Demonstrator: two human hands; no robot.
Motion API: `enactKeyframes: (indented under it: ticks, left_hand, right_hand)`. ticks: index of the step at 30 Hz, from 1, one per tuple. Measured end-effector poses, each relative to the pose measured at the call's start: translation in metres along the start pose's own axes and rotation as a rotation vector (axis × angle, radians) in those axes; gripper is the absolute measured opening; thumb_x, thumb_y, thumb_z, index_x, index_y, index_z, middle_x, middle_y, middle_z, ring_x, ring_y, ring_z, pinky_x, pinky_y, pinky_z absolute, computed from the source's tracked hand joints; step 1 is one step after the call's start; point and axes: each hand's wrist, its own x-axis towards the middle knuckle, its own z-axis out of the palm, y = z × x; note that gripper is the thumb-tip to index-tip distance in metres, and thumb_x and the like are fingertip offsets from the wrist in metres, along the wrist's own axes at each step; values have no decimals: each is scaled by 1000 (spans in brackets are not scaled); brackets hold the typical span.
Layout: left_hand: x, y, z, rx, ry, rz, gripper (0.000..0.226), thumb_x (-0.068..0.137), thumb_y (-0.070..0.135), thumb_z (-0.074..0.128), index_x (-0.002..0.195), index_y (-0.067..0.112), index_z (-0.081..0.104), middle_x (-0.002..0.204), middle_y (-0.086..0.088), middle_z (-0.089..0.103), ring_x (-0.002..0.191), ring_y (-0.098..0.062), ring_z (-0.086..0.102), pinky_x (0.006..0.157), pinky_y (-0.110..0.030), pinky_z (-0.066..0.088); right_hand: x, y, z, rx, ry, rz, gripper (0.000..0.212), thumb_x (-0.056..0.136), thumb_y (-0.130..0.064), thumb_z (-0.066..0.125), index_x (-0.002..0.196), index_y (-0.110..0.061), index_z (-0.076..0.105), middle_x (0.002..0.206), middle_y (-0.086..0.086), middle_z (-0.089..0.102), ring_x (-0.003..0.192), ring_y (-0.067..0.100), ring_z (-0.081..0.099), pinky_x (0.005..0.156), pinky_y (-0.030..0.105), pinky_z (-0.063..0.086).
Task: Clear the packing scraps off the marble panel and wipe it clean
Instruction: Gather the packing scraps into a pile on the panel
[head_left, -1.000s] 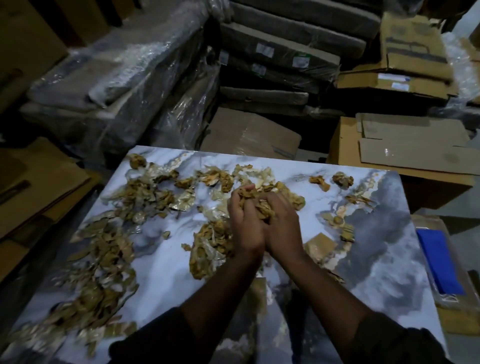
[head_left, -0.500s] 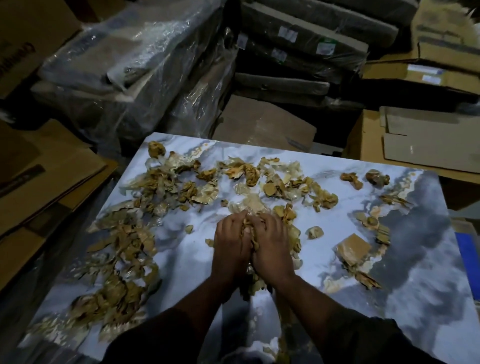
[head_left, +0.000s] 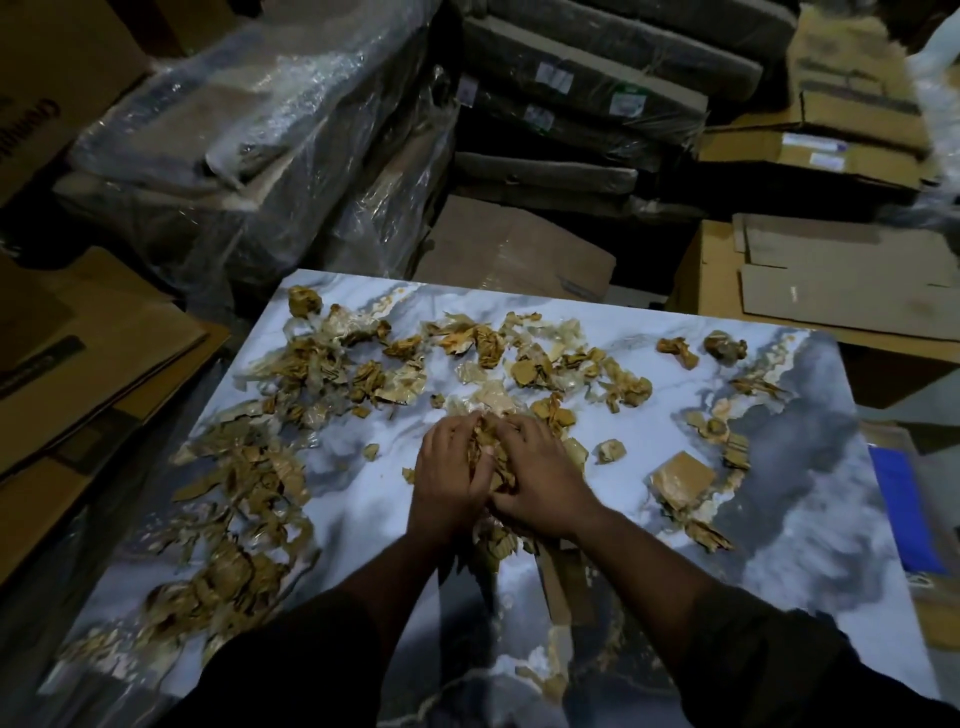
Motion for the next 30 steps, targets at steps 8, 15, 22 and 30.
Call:
enactKeyframes:
  ticks: [8,15,22,30]
  left_hand:
    - [-15,20,-14,-90,58,19,70,88,49,58,151,23,41,154,0,43,146,-19,37,117,-47,36]
    - [-27,15,0,79,-25,7,78,92,75,42,154,28,38,162,1,35,153,-19,25,119,-59,26]
    - [-39,45,-10,169,144,102,68,92,64,55,151,30,44,165,-2,26,156,-21,18,124,-60,11]
    - [-41,91,13,203,192,282,67,92,56,58,147,19,52,159,-9,39,155,-26,24,124,-64,5]
  right_hand:
    - [-32,11,-16,34,91,-41,91,81,-47,62,158,-39,15,166,-3,18,152,23,15,122,51,18]
    - [-41,11,-6,-7,53,-72,87,90,-42,49,163,-27,5,171,-3,1,156,11,-6,124,54,-7]
    - [-71,36,-32,75,220,-56,73,96,-58,45,159,-28,24,167,-6,23,154,9,13,127,49,0]
    - [-113,149,-62,-62,499,352,63,93,-49,53,141,-8,50,144,16,52,135,37,44,114,52,36]
